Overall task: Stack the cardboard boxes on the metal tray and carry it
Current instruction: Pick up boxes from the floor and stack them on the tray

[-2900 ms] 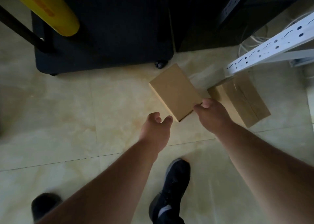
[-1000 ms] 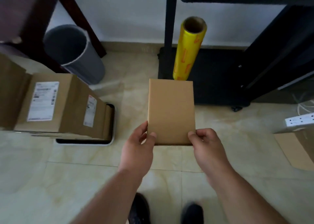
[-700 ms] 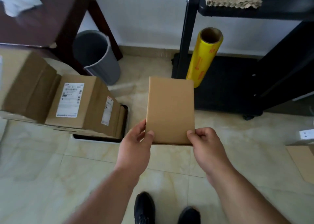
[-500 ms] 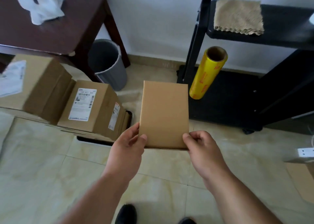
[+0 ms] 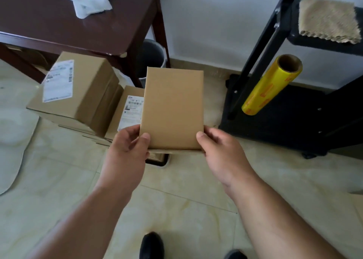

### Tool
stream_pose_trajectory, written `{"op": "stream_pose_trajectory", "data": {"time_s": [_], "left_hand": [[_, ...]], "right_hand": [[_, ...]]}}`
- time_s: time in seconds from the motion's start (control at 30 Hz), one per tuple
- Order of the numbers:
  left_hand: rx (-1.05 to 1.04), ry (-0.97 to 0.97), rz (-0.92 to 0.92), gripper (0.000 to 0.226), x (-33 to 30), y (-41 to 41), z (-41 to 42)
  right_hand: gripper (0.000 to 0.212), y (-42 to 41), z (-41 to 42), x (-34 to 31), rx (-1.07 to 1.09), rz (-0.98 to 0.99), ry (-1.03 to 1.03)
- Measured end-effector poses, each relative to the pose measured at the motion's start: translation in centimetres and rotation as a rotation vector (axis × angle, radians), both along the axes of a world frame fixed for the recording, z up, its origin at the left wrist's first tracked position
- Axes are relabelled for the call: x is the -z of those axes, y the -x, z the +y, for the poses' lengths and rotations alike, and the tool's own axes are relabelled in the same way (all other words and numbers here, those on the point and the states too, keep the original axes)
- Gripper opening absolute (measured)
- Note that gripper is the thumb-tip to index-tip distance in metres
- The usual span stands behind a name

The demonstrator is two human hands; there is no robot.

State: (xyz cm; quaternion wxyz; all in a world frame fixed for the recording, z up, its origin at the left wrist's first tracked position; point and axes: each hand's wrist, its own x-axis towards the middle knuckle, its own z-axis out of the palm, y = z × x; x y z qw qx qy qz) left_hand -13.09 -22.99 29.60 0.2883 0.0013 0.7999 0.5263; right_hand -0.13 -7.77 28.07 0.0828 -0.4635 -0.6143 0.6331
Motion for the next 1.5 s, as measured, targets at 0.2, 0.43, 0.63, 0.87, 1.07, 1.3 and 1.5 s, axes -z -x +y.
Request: {"op": "stream_pose_trajectory", "data": {"time_s": [0.2, 0.43, 0.63, 0.87, 1.07, 1.3, 1.5], "left_hand": [[-0.021, -0.039, 0.016, 0.022, -0.4, 5.4, -2.5], [0.076, 0.025, -0.011, 0.038, 1.0, 9.5, -4.7], [0.068, 0.086, -0.021, 0.041, 2.5, 10.1, -5.6], [-0.169, 0.137, -0.340, 0.090, 1.6, 6.1, -5.1], [-0.136, 0.126, -0.477, 0.093, 1.4, 6.0, -3.8], [-0.158, 0.096, -0.493, 0.059, 1.7, 7.0, -4.6], [-0.188, 0.020, -0.468, 0.062, 1.7, 7.5, -5.1]], "right_hand": [[0.017, 5.9, -2.4, -0.4, -0.027, 0.005, 0.006], [0.020, 10.1, -4.8, 0.8, -0.072, -0.019, -0.009], [0.013, 10.4, -6.1, 1.9, -0.053, -0.040, -0.008], [0.069, 11.1, -6.5, 1.3, 0.018, -0.062, 0.026], [0.015, 12.0, -6.7, 1.0, -0.028, -0.026, 0.018], [0.019, 12.9, -7.9, 0.6, -0.025, 0.006, 0.049], [0.017, 13.6, -8.6, 0.6, -0.041, 0.030, 0.061]]}}
